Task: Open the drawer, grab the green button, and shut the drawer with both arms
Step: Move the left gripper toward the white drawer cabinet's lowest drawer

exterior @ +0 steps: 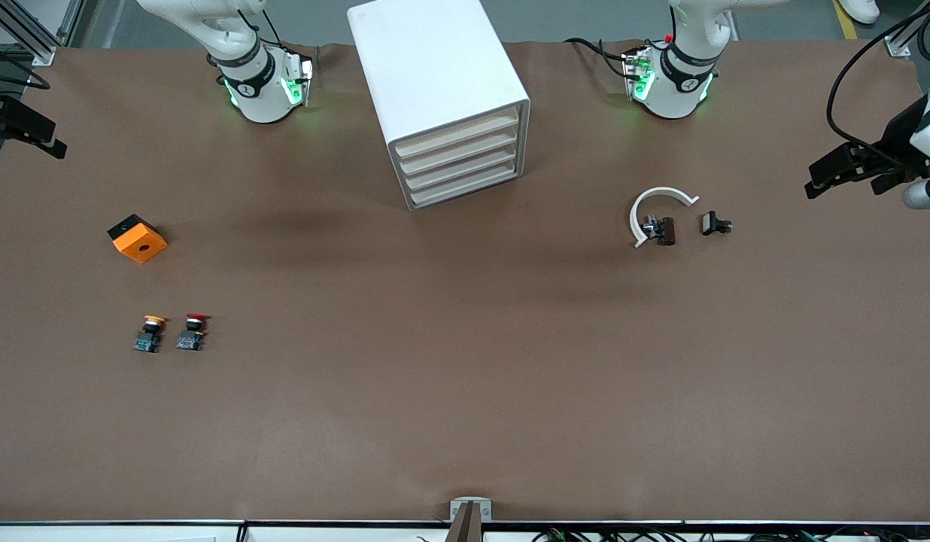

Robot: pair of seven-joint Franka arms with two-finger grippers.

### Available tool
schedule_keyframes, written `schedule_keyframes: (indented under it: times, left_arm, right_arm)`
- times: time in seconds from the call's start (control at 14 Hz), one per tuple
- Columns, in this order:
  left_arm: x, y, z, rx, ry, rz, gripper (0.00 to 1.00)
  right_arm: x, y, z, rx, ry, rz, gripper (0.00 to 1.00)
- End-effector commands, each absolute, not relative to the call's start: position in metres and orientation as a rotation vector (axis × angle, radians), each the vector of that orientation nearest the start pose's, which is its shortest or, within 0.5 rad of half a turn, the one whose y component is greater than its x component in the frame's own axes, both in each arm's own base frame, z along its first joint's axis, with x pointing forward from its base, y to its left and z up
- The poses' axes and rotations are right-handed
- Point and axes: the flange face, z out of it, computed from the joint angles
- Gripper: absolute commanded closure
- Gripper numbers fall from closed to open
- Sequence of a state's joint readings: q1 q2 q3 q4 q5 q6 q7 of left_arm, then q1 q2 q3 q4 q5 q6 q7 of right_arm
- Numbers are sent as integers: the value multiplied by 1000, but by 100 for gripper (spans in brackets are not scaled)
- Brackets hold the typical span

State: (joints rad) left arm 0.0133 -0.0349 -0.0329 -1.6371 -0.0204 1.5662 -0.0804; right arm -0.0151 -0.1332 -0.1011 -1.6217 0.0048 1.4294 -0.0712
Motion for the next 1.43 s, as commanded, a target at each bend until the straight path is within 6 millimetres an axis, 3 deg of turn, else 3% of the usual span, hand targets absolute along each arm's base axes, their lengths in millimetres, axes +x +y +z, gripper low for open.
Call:
schedule_keyframes:
  times: [0.0,0.5,0.72,0.86,1.07,1.36]
  left_arm:
    - [566,-18,573,-3161,-104,177,0]
    - [620,-53,464,-3274,-107,298,0]
    - [625,-71,436,-3352,-245,409,0]
    - [627,-99,413,-3363,-362,499,0]
    - [627,-161,376,-3262,-636,560,0]
    - [617,-220,352,-3131,-855,634,0]
  right_arm:
    - [486,-61,660,-3104,83,83,0]
    - [486,-62,660,-3104,81,80,0]
    - [485,-63,661,-3106,78,80,0]
    - [486,-63,660,-3106,76,80,0]
    - [486,-63,660,-3107,76,80,0]
    - [486,-63,660,-3107,76,83,0]
